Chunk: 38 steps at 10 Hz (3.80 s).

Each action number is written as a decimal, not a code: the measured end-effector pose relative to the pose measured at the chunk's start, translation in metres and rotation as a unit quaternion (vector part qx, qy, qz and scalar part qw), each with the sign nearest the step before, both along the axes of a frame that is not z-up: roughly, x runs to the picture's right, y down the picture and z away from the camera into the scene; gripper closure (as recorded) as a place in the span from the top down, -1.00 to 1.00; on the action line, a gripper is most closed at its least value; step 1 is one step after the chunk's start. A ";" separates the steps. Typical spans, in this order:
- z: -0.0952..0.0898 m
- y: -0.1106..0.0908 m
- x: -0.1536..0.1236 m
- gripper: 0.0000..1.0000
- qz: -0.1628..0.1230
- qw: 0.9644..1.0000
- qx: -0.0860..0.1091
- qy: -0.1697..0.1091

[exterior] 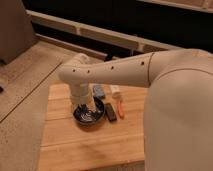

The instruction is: Pick up the ceramic cup

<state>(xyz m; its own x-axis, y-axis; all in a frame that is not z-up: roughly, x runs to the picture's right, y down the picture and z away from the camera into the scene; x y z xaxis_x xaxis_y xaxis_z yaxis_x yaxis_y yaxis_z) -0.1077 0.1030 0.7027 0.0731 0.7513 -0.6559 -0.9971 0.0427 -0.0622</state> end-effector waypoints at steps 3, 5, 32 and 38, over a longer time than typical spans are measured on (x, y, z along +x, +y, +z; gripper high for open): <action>0.000 0.000 0.000 0.30 0.000 1.000 0.000 0.000; 0.000 0.000 0.000 0.30 0.000 1.000 0.000 0.000; -0.013 -0.163 0.012 0.30 -0.075 0.961 0.214 -0.156; -0.010 -0.153 0.005 0.30 -0.068 0.962 0.211 -0.159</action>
